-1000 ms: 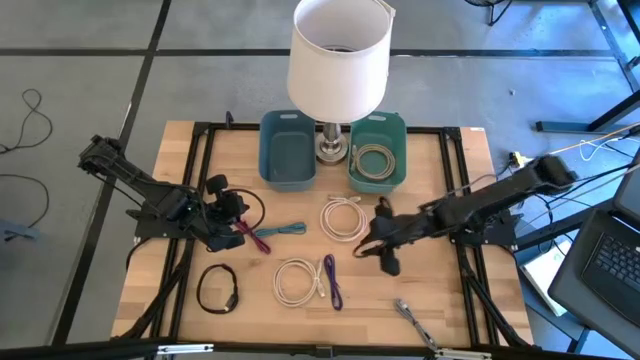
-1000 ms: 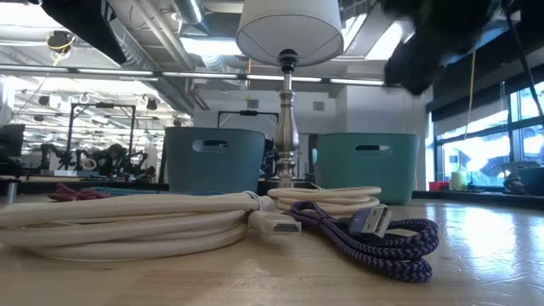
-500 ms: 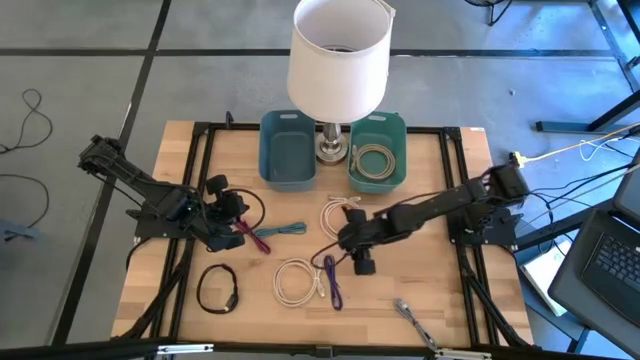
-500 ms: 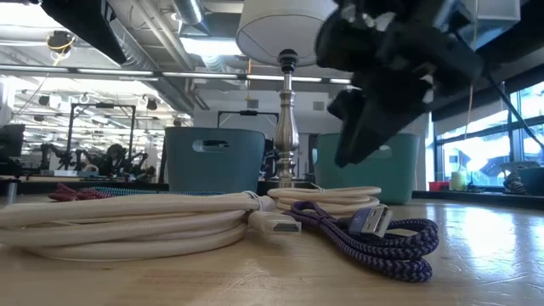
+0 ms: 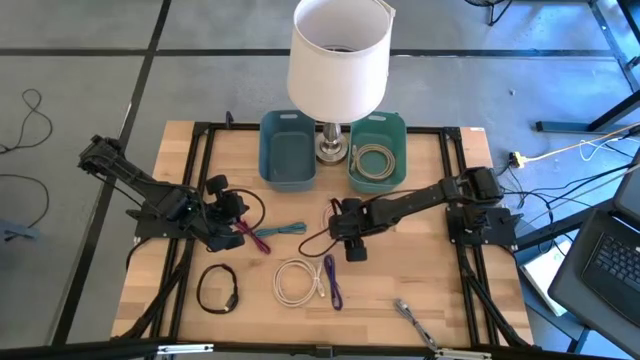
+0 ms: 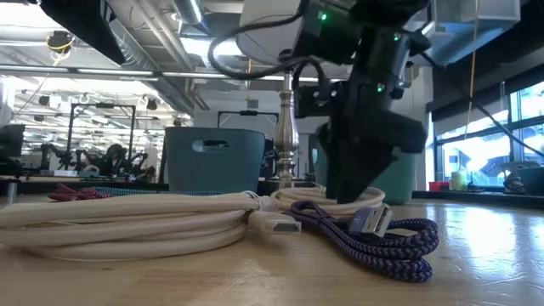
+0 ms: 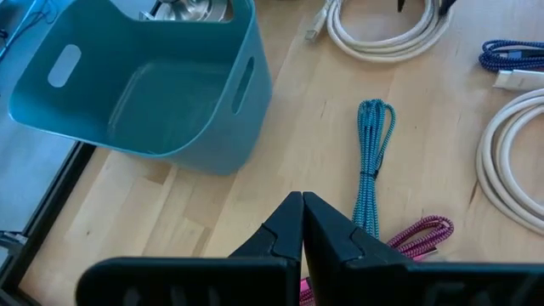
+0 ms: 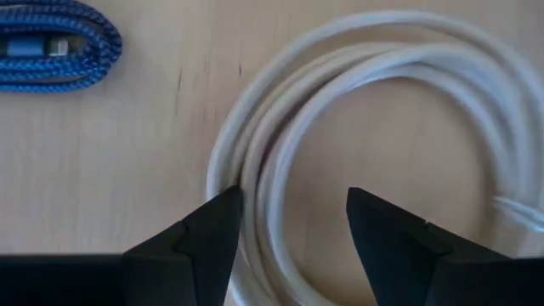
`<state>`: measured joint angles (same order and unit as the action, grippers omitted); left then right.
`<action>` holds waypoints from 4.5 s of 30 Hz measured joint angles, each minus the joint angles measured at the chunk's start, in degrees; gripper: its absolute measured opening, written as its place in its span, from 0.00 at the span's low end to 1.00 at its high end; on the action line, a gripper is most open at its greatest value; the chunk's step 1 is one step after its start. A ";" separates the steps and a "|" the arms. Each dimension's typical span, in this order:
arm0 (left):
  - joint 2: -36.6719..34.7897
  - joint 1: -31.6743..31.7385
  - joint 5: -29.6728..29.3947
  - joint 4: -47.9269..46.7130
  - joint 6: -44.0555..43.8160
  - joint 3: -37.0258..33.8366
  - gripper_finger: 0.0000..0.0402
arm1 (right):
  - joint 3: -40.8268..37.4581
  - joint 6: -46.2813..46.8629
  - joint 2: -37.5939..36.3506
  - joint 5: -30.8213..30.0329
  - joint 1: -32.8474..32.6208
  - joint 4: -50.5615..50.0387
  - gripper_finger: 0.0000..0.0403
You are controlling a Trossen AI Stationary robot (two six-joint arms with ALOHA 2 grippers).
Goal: Pick & Place USB Port
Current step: Put the top white hdmi cable into the green bin
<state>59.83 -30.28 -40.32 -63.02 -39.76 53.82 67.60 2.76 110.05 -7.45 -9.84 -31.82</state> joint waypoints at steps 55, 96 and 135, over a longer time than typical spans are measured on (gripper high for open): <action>0.00 0.00 0.96 0.02 0.00 0.00 0.01 | 2.99 -3.23 -0.56 -1.81 0.06 -5.46 0.47; 0.00 -0.01 0.65 0.00 0.01 0.00 0.01 | 3.38 2.32 -0.69 5.51 -2.35 -6.34 0.48; 0.02 0.00 -0.72 -0.24 1.16 0.00 0.01 | 18.88 11.65 -1.26 -3.03 -9.83 -26.14 0.04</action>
<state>59.85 -30.28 -41.04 -63.26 -38.60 53.82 86.48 14.41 108.79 -10.48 -19.67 -57.96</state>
